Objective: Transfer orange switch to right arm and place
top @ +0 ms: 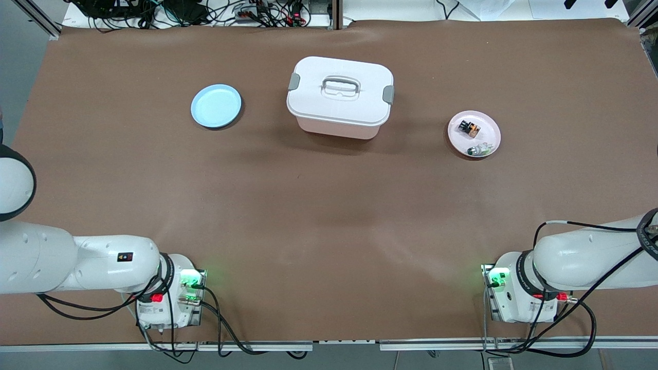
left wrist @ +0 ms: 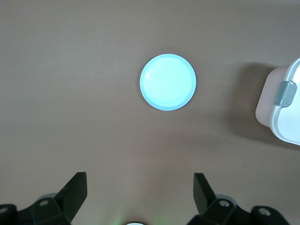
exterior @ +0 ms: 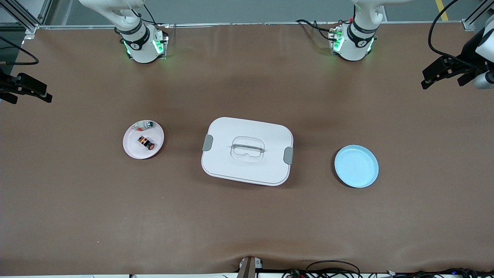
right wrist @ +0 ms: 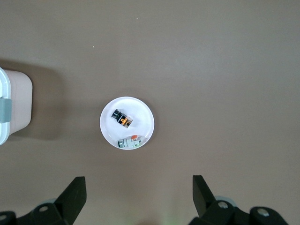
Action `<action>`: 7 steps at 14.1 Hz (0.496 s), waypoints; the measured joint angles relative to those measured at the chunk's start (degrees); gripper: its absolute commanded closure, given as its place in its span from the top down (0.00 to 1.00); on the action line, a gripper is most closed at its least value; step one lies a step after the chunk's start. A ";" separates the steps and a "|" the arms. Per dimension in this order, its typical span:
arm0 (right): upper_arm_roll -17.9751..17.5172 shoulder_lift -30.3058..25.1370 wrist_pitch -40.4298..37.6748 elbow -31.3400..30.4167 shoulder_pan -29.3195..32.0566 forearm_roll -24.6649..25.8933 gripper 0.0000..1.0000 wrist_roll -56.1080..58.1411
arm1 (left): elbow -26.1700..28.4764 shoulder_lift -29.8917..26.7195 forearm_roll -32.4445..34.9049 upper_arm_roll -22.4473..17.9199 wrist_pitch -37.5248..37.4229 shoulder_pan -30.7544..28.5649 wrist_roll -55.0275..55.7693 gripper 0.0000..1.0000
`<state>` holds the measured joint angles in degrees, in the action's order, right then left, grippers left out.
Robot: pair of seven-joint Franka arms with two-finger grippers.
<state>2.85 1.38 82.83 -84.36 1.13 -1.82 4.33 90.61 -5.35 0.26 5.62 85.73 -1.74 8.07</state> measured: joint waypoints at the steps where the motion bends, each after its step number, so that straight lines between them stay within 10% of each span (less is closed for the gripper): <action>1: 0.00 -0.12 -0.14 -0.02 0.00 0.00 1.00 0.00 | -0.08 0.00 0.00 0.00 0.00 0.00 0.00 1.00; 7: -0.03 -0.52 -0.33 -0.24 0.00 0.00 1.00 -0.03 | -0.27 0.01 0.00 0.01 0.02 0.08 0.00 1.00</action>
<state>2.83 0.86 82.49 -84.59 1.13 -1.82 4.30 90.34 -5.34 0.26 5.62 85.75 -1.66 8.07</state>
